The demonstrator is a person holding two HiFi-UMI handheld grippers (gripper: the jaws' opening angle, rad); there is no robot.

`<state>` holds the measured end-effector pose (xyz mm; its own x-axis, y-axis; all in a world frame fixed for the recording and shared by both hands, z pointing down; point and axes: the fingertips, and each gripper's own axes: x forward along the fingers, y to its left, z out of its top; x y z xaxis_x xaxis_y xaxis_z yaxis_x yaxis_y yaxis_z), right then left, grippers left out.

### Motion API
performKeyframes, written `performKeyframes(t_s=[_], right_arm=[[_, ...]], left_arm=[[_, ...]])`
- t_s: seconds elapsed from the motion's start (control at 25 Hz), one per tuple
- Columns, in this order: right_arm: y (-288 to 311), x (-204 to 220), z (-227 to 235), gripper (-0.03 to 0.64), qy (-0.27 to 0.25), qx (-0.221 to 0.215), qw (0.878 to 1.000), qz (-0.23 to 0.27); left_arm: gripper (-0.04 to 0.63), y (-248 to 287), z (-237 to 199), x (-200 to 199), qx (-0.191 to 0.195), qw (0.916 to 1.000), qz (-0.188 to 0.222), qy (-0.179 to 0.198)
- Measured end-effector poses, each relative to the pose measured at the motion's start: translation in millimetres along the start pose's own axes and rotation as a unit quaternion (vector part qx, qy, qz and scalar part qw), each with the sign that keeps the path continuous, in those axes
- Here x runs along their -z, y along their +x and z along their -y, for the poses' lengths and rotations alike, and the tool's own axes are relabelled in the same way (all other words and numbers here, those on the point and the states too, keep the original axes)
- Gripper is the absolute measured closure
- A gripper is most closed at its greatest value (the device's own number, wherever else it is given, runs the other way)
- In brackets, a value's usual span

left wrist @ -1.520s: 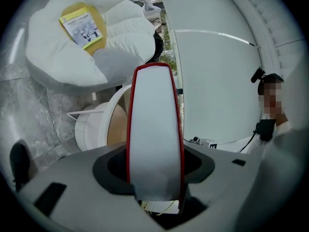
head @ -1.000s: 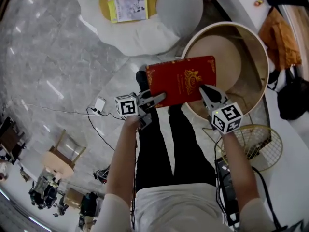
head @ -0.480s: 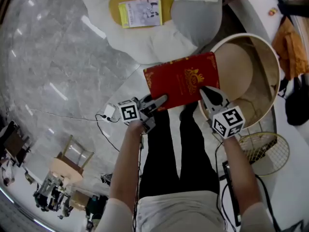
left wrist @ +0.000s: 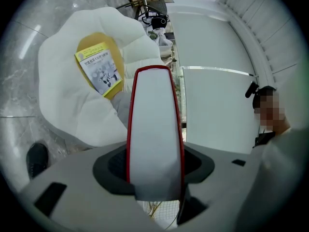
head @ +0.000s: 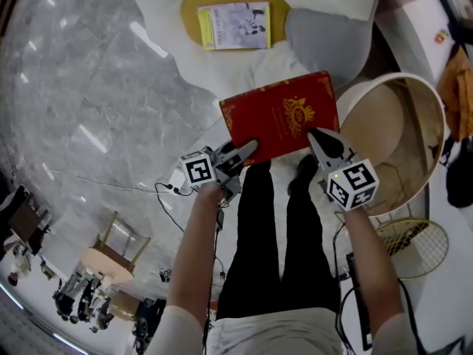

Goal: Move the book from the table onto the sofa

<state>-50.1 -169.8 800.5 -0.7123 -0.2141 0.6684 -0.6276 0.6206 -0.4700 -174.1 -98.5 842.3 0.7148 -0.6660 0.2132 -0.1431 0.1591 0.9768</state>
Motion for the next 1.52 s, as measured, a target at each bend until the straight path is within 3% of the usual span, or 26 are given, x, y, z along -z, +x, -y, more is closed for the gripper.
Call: performKeyframes(t_s=[0.32,0.72,1.08,1.36,1.52], right_arm=[[60,-24,17,0.571,-0.023,-0.005,1.000,-0.008],[109,-16,49,0.571,-0.001,0.008,1.000,-0.019],[132,4,59,0.571,0.002,0.010,1.000,-0.027],[142,16,63,0.571,0.002,0.009,1.000,-0.029],[145,25,58,0.571,0.017,0.009,0.999,-0.029]], left_arm=[[0.360,7,-34,-70,0.004,0.9994,0.033,-0.009],[0.360,21,-99,-138,-0.038,0.9970,0.066,-0.017],[0.362,42,-142,-157,-0.074,0.9914,0.102,-0.035],[0.363,50,-162,-186,-0.069,0.9781,0.182,-0.073],[0.362,54,-176,-188,-0.065,0.9754,0.191,-0.089]])
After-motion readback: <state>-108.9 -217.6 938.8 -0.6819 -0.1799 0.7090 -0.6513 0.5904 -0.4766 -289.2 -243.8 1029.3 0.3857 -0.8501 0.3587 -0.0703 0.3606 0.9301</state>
